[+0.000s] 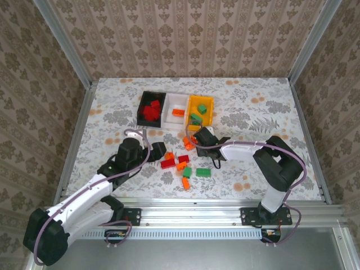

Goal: Sort the legos into containers by color

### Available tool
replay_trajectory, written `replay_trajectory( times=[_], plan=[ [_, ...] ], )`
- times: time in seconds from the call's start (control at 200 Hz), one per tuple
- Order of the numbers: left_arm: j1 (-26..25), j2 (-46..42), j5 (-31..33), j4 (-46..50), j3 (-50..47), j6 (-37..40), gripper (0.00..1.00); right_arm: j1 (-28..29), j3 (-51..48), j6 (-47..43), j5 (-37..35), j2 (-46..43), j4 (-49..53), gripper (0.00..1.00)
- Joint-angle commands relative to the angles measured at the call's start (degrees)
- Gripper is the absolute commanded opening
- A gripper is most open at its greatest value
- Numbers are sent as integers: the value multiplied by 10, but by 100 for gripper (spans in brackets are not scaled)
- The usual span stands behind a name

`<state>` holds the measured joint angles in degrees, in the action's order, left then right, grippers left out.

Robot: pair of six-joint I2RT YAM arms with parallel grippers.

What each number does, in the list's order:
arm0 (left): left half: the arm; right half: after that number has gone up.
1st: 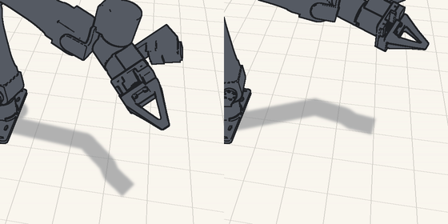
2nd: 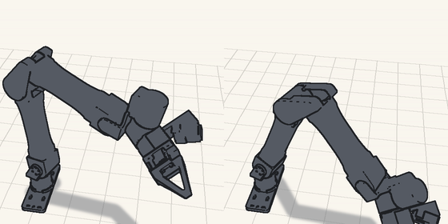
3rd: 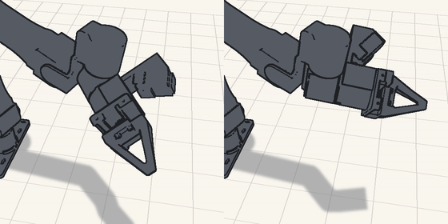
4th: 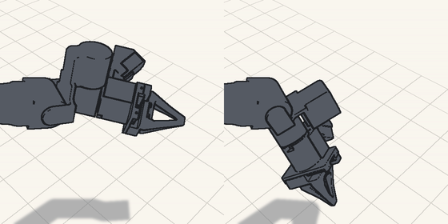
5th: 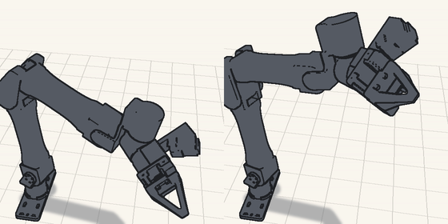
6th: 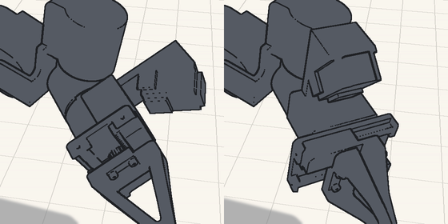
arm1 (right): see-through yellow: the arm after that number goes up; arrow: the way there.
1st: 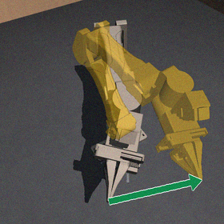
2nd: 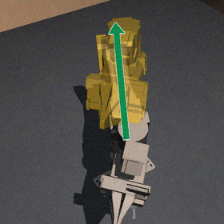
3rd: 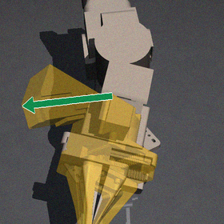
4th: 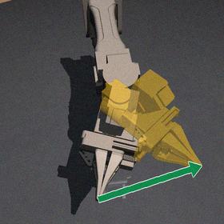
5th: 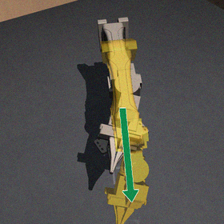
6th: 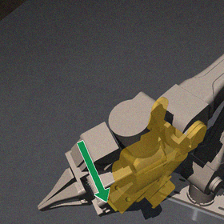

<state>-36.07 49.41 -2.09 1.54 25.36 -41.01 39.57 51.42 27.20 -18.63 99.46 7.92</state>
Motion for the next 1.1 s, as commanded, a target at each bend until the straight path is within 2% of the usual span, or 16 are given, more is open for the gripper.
replay_trajectory(
  times=[0.0, 0.085, 0.17, 0.3, 0.545, 0.665, 0.79, 0.94, 1.1],
  plan=[
    [0, -6, 9, 17, -11, -6, 84, -2, 0, -1, -11, 10, -1, 57],
    [0, -6, 9, 16, -12, -6, 84, -2, 1, -5, -14, 8, -2, 54],
    [0, -5, 9, 15, -11, -6, 84, -1, -6, -5, -17, -1, -5, 45],
    [0, -3, 10, 13, -11, -6, 84, -1, -29, -3, -25, -30, -8, 40],
    [0, 38, -6, 0, -1, -18, 84, 4, -51, 1, -50, -130, 40, 39],
    [-1, 66, -4, -16, -10, -44, 85, -6, -7, -28, -53, -150, 56, 39],
    [-1, 89, -6, -43, -22, -78, 90, -37, 84, -68, -28, -93, 48, 39],
    [-3, 105, -25, -46, -26, -90, 93, -74, 236, -103, -17, 37, 62, 39],
    [-4, 84, -25, -20, -31, -93, 93, -96, 390, -126, -8, 175, 114, 39]
  ],
)
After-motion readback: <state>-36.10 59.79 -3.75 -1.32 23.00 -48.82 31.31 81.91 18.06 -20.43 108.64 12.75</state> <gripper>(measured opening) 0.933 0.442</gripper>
